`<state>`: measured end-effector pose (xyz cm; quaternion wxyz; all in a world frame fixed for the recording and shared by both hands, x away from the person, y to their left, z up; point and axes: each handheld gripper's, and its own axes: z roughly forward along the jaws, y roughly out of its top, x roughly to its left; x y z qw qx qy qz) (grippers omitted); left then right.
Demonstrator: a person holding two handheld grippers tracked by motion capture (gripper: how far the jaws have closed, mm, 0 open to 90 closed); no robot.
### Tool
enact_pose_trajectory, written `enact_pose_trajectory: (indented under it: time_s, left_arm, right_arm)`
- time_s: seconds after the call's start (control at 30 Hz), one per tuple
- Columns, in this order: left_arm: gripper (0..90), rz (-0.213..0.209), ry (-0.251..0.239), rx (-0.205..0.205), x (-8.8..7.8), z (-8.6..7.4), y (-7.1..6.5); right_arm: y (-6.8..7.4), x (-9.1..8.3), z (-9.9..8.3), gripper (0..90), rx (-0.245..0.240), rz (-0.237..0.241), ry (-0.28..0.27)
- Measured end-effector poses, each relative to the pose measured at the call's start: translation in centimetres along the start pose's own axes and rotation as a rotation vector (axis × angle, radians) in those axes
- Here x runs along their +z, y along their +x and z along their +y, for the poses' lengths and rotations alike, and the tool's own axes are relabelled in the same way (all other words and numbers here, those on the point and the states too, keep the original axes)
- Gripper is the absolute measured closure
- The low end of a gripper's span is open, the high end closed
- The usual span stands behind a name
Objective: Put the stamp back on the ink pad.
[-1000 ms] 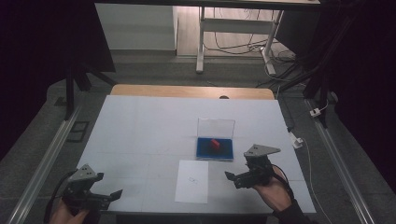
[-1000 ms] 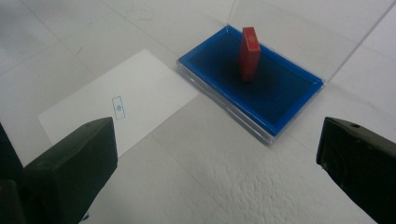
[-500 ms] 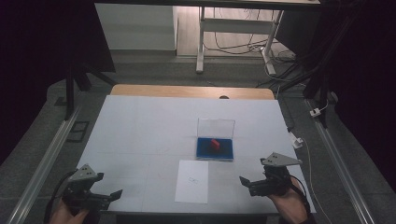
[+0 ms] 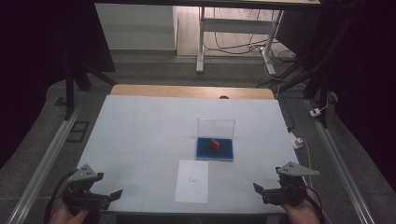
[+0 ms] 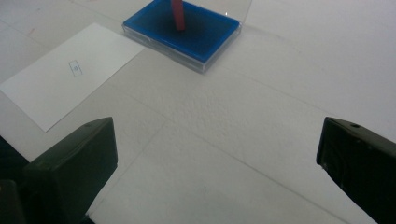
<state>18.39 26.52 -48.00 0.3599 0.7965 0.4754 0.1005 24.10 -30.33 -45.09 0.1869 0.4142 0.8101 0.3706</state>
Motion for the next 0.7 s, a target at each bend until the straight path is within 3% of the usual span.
enact_pose_trajectory:
  time_s: [0.27, 0.7]
  left_arm:
    - [4.0, 0.003, 0.002, 0.000, 0.0, 0.0, 0.0]
    - [3.9, 0.000, 0.003, 0.001, 0.0, 0.0, 0.0]
  right_arm:
    - [-0.6, -0.9, -1.1, 0.0, 0.041, -0.022, 0.019]
    - [-1.2, -1.2, -1.8, 0.0, 0.090, -0.007, 0.057]
